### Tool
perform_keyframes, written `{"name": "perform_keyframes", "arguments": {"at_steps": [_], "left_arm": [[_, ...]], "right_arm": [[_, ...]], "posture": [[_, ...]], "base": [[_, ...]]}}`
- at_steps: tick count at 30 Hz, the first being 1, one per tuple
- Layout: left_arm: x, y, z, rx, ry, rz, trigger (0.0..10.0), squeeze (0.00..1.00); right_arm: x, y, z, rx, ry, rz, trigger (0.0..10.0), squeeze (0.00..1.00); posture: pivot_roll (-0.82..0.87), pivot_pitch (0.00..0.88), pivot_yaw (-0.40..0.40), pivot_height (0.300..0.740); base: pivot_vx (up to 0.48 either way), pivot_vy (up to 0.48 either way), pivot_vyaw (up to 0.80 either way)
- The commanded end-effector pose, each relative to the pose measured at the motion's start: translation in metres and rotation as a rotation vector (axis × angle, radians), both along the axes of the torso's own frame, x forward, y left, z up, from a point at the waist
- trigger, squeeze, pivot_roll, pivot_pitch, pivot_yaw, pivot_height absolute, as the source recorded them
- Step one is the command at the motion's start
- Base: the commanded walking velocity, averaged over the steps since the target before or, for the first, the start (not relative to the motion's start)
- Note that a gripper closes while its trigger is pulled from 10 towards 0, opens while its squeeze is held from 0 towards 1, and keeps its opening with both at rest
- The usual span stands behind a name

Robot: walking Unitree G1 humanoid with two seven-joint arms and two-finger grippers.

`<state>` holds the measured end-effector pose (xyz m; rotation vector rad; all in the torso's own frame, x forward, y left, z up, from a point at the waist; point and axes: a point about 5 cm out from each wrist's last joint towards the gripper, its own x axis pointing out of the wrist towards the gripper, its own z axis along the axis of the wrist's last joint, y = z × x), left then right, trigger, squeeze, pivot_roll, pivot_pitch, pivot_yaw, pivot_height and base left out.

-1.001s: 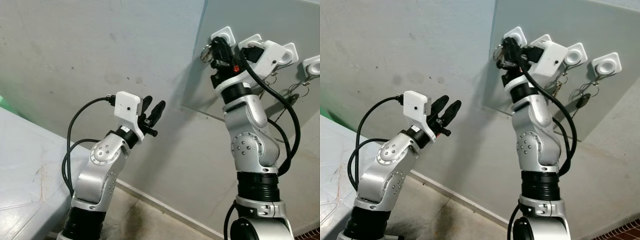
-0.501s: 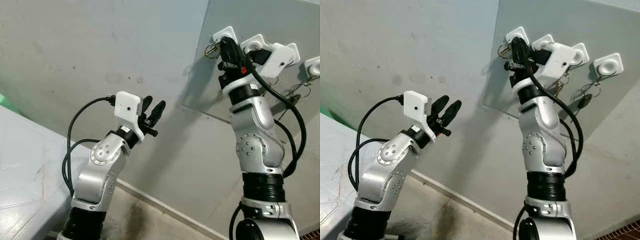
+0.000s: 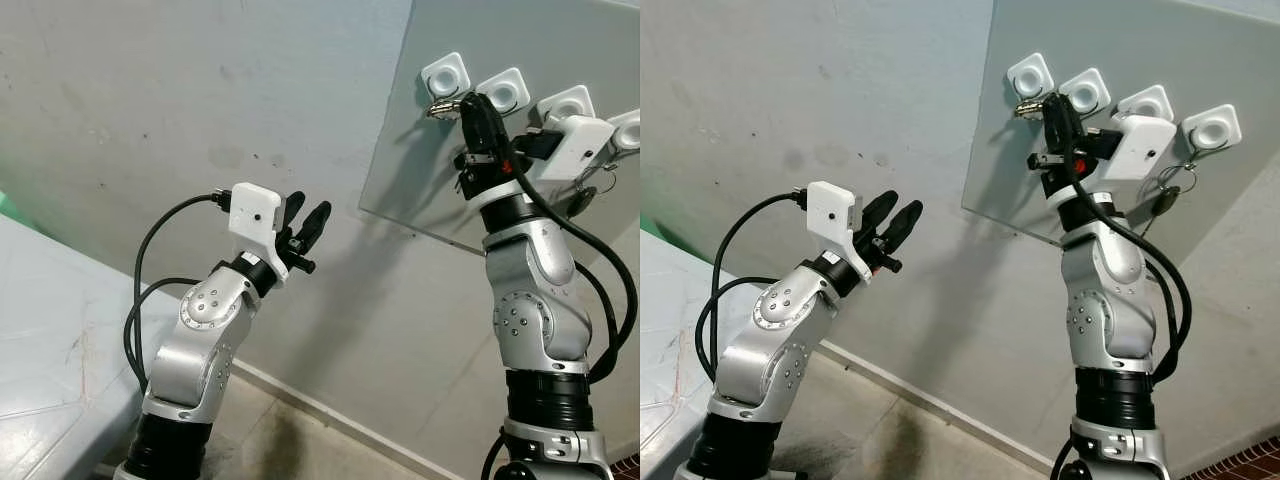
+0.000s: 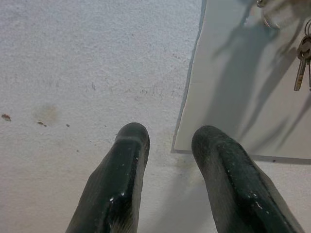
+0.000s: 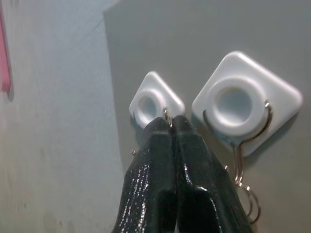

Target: Hang keys on a hook

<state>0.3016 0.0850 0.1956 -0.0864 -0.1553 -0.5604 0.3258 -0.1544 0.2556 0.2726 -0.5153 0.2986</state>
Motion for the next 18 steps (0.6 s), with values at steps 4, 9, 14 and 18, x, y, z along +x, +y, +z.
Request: {"name": "perform_keyframes", "arguments": {"at_steps": [4, 9, 14, 18], "left_arm": [[0.001, -0.002, 0.005, 0.009, -0.014, -0.005, 10.0, 0.00], [0.001, -0.002, 0.005, 0.008, -0.015, -0.003, 10.0, 0.00], [0.001, -0.002, 0.004, 0.007, -0.014, -0.002, 10.0, 0.00], [0.001, -0.003, 0.004, 0.006, -0.013, -0.002, 10.0, 0.00]], "right_arm": [[-0.005, 0.005, 0.007, -0.054, -0.052, 0.018, 10.0, 0.00], [-0.006, 0.009, 0.008, -0.068, -0.068, 0.032, 10.0, 0.00], [-0.003, 0.011, 0.011, -0.068, -0.081, 0.007, 10.0, 0.00], [0.000, 0.011, 0.014, -0.053, -0.091, -0.005, 10.0, 0.00]], "posture": [[0.10, 0.000, -0.078, 0.740], [0.10, 0.000, -0.080, 0.740], [0.10, 0.000, -0.081, 0.740], [0.10, 0.000, -0.082, 0.740]], "base": [[0.000, 0.000, 0.00], [0.000, 0.000, 0.00], [0.000, 0.000, 0.00], [0.000, 0.000, 0.00]]}}
